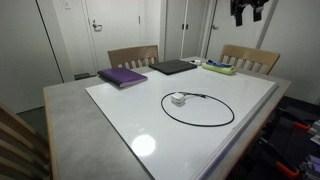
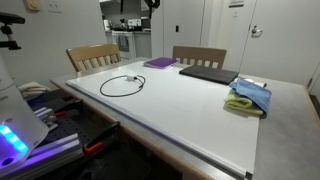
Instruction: Move the ends of the charger to the opposite sides
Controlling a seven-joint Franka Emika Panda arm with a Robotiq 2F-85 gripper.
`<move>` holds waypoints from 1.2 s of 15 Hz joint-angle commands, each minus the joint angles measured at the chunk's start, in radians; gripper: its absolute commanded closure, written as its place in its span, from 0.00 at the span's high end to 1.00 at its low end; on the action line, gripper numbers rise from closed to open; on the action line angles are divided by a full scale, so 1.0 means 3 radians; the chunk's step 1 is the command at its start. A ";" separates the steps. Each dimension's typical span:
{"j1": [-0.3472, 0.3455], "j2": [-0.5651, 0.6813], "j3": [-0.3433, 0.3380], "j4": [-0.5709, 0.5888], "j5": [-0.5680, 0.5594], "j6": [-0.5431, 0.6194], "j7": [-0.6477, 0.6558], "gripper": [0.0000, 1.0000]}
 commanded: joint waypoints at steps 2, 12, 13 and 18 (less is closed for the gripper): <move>0.0011 0.0277 0.0194 0.0192 -0.0050 0.0003 -0.0341 1.00; 0.0012 0.0284 0.0388 0.0124 0.0015 0.0110 -0.0391 1.00; 0.0009 0.0284 0.0387 0.0124 0.0015 0.0110 -0.0391 1.00; 0.0014 0.0291 0.0382 0.0103 0.0090 0.0329 -0.0382 1.00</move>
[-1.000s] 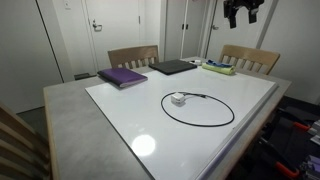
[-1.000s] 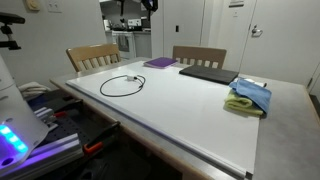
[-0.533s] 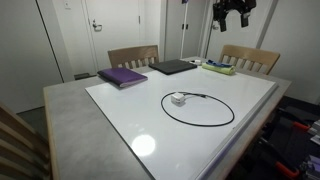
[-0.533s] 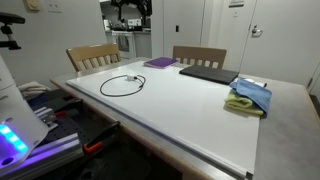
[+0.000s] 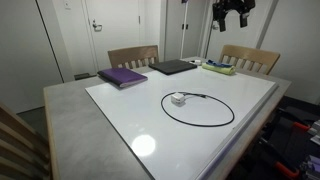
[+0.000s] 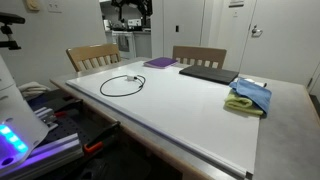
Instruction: Move the ends of the charger to the opposite sides
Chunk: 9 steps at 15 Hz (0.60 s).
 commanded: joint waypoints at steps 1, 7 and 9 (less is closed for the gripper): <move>-0.0024 0.0012 0.0025 -0.0027 0.0084 0.0257 -0.0005 1.00; 0.0021 0.0096 0.0063 -0.0081 0.0298 0.0833 -0.0079 1.00; 0.0039 0.0144 0.0088 -0.0102 0.0390 0.1029 -0.0120 1.00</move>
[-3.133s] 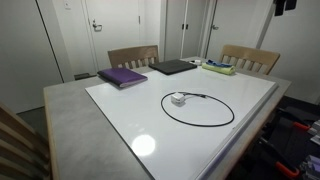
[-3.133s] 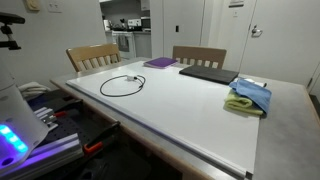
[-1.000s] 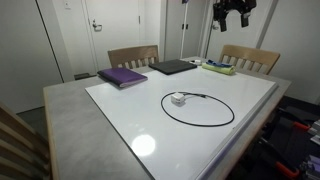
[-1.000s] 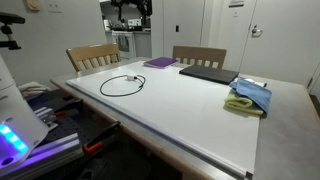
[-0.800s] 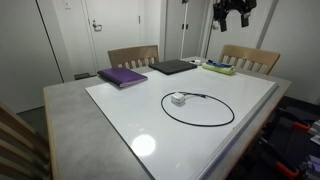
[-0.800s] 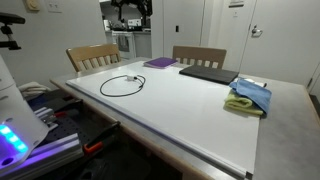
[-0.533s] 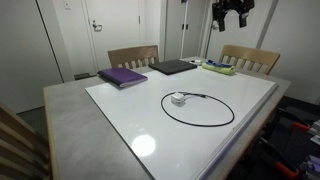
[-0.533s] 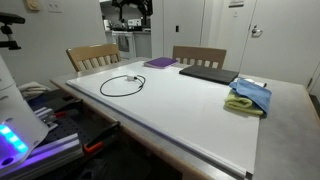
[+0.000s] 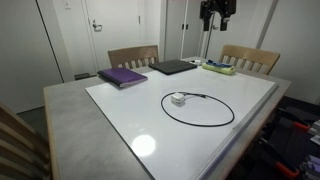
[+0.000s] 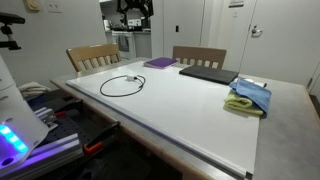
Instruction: Move the ends of the charger to the opposite sides
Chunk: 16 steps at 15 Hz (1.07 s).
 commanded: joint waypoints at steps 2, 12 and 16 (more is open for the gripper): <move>0.0040 0.0140 0.0059 -0.0064 0.0206 0.0498 -0.0189 1.00; 0.0062 0.0448 0.0194 -0.0041 0.1044 0.0851 -0.1523 1.00; 0.0047 0.0582 0.0218 -0.0012 0.1187 0.0934 -0.1821 1.00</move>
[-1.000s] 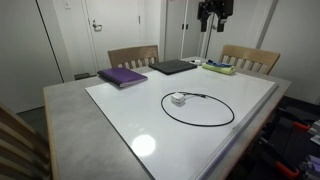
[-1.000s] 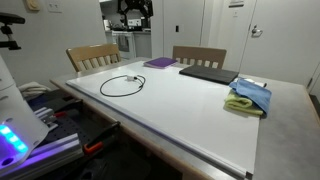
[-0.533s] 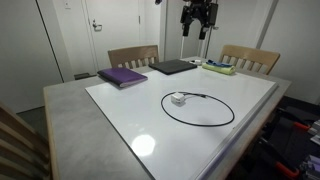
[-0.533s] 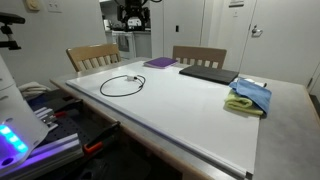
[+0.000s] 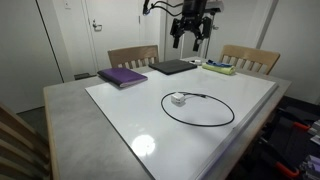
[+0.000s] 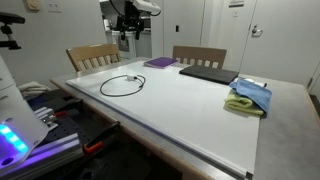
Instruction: Move the ends of the charger to the opposite sides
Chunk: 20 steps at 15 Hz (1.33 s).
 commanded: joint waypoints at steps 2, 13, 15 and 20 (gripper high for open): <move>-0.0042 0.0054 0.0120 0.0004 -0.0015 0.0082 -0.0011 1.00; -0.0045 0.0324 0.0407 -0.0179 -0.0168 0.0537 -0.0388 1.00; -0.0037 0.0353 0.0401 -0.0257 -0.0250 0.0635 -0.0380 1.00; -0.0046 0.0390 0.0393 -0.0477 -0.0437 0.0884 -0.0304 1.00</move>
